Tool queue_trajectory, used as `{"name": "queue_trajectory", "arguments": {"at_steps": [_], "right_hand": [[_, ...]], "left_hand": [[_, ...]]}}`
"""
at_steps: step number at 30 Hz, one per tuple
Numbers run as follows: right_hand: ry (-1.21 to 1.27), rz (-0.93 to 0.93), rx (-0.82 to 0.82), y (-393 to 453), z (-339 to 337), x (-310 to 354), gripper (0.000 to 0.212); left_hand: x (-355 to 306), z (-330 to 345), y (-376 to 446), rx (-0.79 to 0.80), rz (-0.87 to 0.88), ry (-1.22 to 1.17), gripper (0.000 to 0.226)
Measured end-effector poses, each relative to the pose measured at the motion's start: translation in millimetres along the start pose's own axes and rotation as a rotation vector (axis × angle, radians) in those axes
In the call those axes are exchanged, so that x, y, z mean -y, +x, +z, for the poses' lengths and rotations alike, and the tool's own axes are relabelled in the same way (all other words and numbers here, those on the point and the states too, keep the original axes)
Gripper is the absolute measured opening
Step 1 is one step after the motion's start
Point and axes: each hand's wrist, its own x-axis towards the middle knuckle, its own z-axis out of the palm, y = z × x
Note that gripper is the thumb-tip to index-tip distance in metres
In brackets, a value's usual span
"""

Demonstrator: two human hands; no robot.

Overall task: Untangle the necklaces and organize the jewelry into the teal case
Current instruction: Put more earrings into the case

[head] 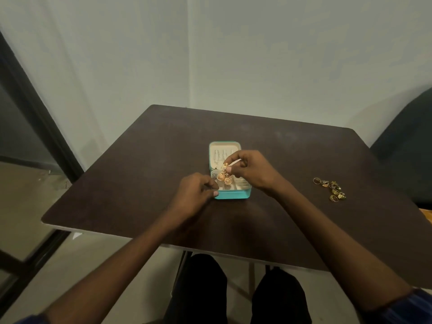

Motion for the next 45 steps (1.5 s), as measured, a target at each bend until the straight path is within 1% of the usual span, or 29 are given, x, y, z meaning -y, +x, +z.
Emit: {"name": "queue_trajectory", "arguments": {"at_steps": [3, 6, 10, 14, 17, 19, 21, 23, 26, 28, 30, 33, 35, 39, 45], "right_hand": [[0.009, 0.030, 0.023, 0.7, 9.9, -2.2, 0.009], [0.066, 0.070, 0.047, 1.5, 20.4, -4.2, 0.010], [0.134, 0.138, 0.036, 4.0, 30.6, -10.4, 0.009], [0.133, 0.169, 0.035, 7.0, 32.3, -14.6, 0.012], [0.115, 0.157, 0.051, 9.1, 33.0, -15.5, 0.013], [0.116, 0.141, 0.052, 10.9, 35.8, -15.1, 0.013], [0.115, 0.131, 0.056, 12.2, 38.5, -14.3, 0.013], [0.104, 0.130, 0.059, 12.2, 39.5, -14.1, 0.011], [-0.018, 0.119, 0.035, 11.0, 37.2, -16.0, 0.008], [-0.052, 0.119, 0.023, 8.1, 36.7, -16.0, 0.007], [-0.048, 0.123, 0.009, 6.1, 38.5, -15.8, 0.007], [-0.148, 0.095, -0.063, 5.6, 42.2, -15.6, 0.007], [-0.195, 0.075, -0.073, 5.3, 43.7, -15.3, 0.006], [-0.224, 0.050, -0.106, 2.9, 45.7, -18.1, 0.009], [-0.213, 0.013, -0.122, -3.1, 48.4, -21.7, 0.018]], "left_hand": [[5.9, -1.5, -1.8, 0.021, 0.034, 0.040, 0.017], [12.1, -2.0, -5.5, 0.037, 0.047, 0.027, 0.016], [20.3, 0.4, -8.6, 0.035, 0.066, 0.024, 0.018], [23.1, 5.4, -10.4, -0.013, 0.050, -0.044, 0.017], [20.3, 8.6, -11.2, -0.058, -0.001, -0.155, 0.024], [19.1, 10.7, -11.1, -0.068, -0.002, -0.181, 0.029], [20.9, 13.2, -10.5, -0.075, 0.028, -0.138, 0.039], [24.1, 15.3, -9.9, -0.093, 0.055, -0.079, 0.043], [24.0, 16.2, -8.5, -0.115, 0.040, -0.044, 0.046], [20.3, 16.6, -7.5, -0.127, 0.030, -0.031, 0.044], [16.0, 15.1, -6.2, -0.140, 0.035, -0.022, 0.036], [12.6, 9.5, -2.8, -0.148, 0.053, -0.037, 0.026], [11.5, 6.3, 0.7, -0.150, 0.049, -0.074, 0.026], [8.1, 6.0, 4.6, -0.135, 0.058, -0.035, 0.024], [7.0, 7.2, 6.6, -0.100, 0.028, 0.007, 0.031]]}}
